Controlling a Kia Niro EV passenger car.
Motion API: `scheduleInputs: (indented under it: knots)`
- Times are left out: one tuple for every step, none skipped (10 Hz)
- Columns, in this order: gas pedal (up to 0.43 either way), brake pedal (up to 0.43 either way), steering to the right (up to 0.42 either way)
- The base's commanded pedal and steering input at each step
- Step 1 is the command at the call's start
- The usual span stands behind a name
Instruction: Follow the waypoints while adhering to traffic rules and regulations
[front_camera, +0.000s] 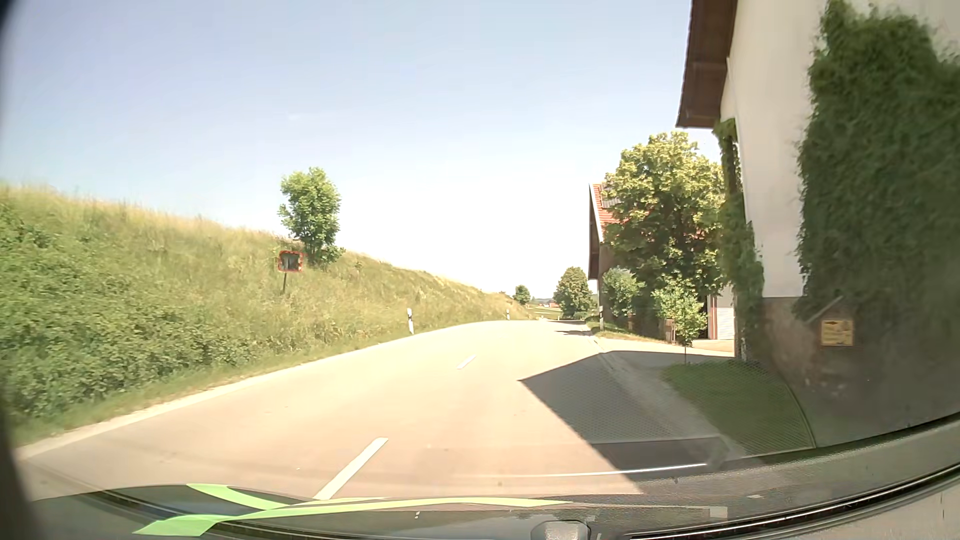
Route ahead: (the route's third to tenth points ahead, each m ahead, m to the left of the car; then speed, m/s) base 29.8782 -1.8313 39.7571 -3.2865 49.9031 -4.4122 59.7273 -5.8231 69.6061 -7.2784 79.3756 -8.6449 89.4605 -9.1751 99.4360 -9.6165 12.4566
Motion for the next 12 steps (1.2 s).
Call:
scheduleInputs:
  knots:
    - [0.118,0.0,0.011]
    - [0.118,0.0,0.013]
    - [0.118,0.0,0.013]
    - [0.118,0.0,0.014]
    - [0.118,0.0,0.014]
    - [0.118,0.0,0.013]
    - [0.118,0.0,0.013]
    - [0.118,0.0,0.014]
    - [0.118,0.0,0.013]
    - [0.118,0.0,0.014]
    - [0.118,0.0,0.013]
    - [0.118,0.0,0.014]
